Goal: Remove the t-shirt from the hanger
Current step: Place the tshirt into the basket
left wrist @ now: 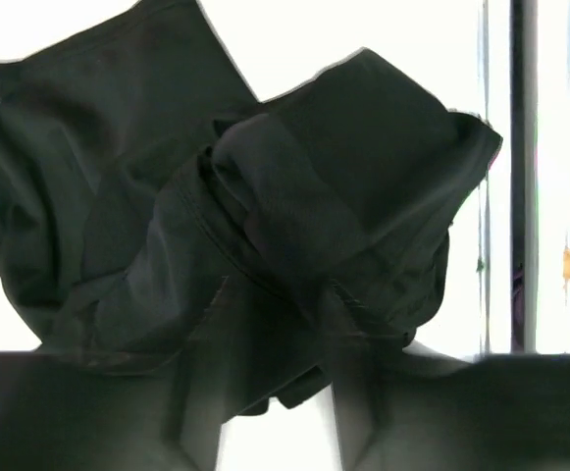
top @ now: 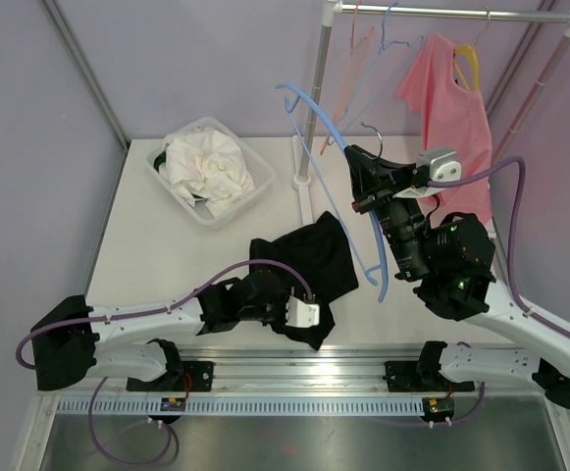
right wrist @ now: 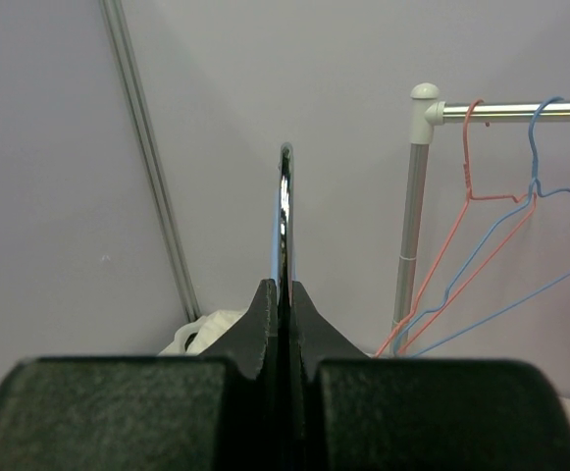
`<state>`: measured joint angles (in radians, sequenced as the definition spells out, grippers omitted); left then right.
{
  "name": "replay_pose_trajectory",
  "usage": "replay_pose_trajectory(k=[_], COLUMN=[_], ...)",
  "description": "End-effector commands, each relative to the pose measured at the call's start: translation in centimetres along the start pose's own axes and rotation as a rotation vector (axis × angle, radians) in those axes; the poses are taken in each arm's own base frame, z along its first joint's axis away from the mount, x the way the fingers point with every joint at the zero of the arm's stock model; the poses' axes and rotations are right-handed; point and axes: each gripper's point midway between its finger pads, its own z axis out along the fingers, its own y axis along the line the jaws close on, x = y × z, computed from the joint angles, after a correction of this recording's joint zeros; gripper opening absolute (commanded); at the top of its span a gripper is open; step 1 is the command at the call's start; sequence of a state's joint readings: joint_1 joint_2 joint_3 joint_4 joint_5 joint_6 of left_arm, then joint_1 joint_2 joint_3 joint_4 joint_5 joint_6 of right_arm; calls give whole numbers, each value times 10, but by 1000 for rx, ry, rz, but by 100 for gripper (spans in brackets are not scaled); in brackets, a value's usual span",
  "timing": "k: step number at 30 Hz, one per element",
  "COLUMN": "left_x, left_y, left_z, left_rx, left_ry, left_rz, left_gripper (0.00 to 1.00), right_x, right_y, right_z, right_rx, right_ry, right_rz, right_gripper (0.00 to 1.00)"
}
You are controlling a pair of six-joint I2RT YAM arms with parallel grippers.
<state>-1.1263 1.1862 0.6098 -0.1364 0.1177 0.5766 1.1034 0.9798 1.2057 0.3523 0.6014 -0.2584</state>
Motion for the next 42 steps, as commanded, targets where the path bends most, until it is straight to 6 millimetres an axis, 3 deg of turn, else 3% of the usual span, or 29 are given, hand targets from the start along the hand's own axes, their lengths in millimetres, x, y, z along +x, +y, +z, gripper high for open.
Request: replay_pose_trajectory(k=[1,2,5,6,11,15,21,24,26,27,28,30,42], left_x=[-27,-29,-28,-29,-22,-11,10,19,18,17,18,15,-15], left_y=[33,37,51,65,96,133,122,117,117,115,114,114,90], left_z=[-7,-8,-15,-19,-25,-35,-14,-6,-5,-4,-6,-8,-24], left_rx=[-130,-153,-243,-317,-412,-520,-408,-351,-324,-301,-295,-279,-105], left_ry=[-59,-72,-73,-70,-29,9,106,159,157,149,146,127,-42], left_rz=[-4,-7,-28,-43,-131,-224,-253,-268,-281,-286,-289,-299,-319], left_gripper=[6,0,0,0,0,0,2,14,32,56,75,99,99], right_x=[-28,-28,-30,-29,-31,-31,-32,-32,-32,-32,-32,-32,-28], right_y=[-12,-13,-19,-19,-23,-25,-27,-28,-28,-28,-28,-28,-23], right_z=[-2,-2,-3,-4,-6,-7,-8,-8,-8,-8,-8,-8,-4], right_rx=[44,48,73,73,81,90,99,100,101,102,100,101,93], right_ry=[-84,-82,-83,-81,-87,-88,-90,-88,-86,-88,-87,-86,-76], right_rz=[42,40,32,29,33,31,30,29,28,29,28,28,20], right_gripper=[0,0,0,0,0,0,0,0,0,0,0,0,0])
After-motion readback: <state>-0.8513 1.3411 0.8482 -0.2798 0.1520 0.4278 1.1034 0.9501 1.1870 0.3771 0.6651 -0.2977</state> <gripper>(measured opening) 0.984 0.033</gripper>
